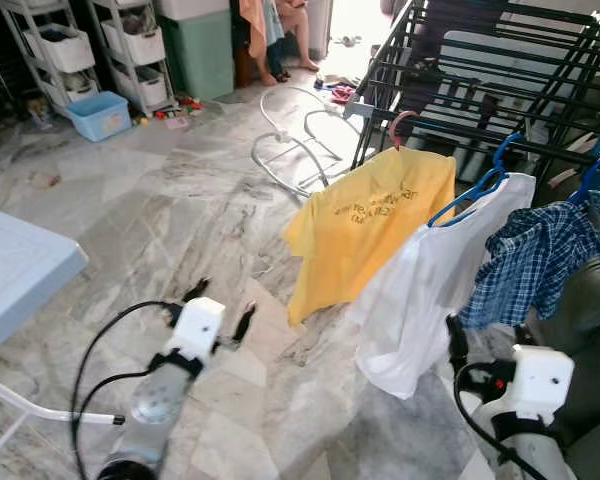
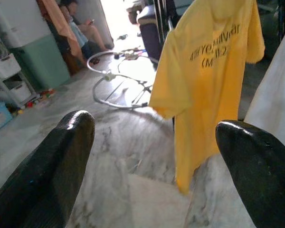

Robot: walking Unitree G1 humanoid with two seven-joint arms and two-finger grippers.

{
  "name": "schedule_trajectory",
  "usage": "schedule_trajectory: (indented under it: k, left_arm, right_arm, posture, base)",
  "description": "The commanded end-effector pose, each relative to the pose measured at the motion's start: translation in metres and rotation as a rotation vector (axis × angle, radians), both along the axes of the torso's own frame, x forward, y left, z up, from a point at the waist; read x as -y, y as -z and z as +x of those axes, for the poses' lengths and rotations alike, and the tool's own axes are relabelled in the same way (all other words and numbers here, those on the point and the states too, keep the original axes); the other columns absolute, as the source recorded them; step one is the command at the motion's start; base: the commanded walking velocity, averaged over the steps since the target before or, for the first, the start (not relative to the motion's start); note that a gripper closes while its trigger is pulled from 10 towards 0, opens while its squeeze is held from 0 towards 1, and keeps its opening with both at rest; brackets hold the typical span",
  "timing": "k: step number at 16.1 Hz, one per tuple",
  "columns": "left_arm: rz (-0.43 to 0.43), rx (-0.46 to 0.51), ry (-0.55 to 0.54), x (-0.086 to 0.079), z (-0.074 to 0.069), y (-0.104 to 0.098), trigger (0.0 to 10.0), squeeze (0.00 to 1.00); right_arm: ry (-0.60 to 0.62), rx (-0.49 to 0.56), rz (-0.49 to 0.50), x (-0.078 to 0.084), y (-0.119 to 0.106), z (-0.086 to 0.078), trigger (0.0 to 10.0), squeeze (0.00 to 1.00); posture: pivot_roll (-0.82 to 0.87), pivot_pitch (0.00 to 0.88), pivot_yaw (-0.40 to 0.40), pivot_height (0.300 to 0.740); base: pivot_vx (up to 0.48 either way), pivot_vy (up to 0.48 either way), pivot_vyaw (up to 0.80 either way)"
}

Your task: Hang hanger

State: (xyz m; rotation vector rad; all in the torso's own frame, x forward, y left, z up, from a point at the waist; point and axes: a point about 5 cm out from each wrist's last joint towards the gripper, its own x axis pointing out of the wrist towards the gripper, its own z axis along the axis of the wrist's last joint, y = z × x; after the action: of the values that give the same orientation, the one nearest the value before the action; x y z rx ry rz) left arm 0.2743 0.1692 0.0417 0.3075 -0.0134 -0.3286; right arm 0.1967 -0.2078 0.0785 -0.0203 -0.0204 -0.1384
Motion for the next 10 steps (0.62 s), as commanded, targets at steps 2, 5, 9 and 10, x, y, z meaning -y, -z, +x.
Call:
schedule_trajectory:
  k: [2, 5, 9, 10]
  left_arm:
    - [-0.025, 0.098, 0.029, 0.007, -0.001, -0.014, 10.0, 0.00]
    - [-0.070, 0.066, -0.074, 0.002, -0.005, -0.005, 10.0, 0.00]
    - [-0.022, 0.087, -0.013, 0.013, 0.002, -0.007, 10.0, 0.00]
    - [0.003, 0.099, 0.002, 0.014, 0.004, -0.010, 10.0, 0.00]
  right_arm:
    - [-0.001, 0.023, 0.019, 0.000, -0.008, -0.001, 10.0, 0.00]
    - [-0.003, -0.003, 0.017, 0.001, -0.003, -0.005, 10.0, 0.00]
    - [-0.053, -0.027, 0.029, -0.013, 0.002, -0.007, 10.0, 0.00]
    - [-0.029, -0.010, 0.055, -0.014, 0.001, -0.005, 10.0, 0.00]
  posture:
    - [0.17, 0.000, -0.100, 0.740]
    - [0.14, 0.000, -0.117, 0.740]
    - [0.16, 0.000, -0.094, 0.740]
    - [0.16, 0.000, -0.086, 0.740]
  base:
    - [0.000, 0.000, 0.00]
    - [0.000, 0.000, 0.00]
    - [0.000, 0.000, 0.00]
    - [0.000, 0.000, 0.00]
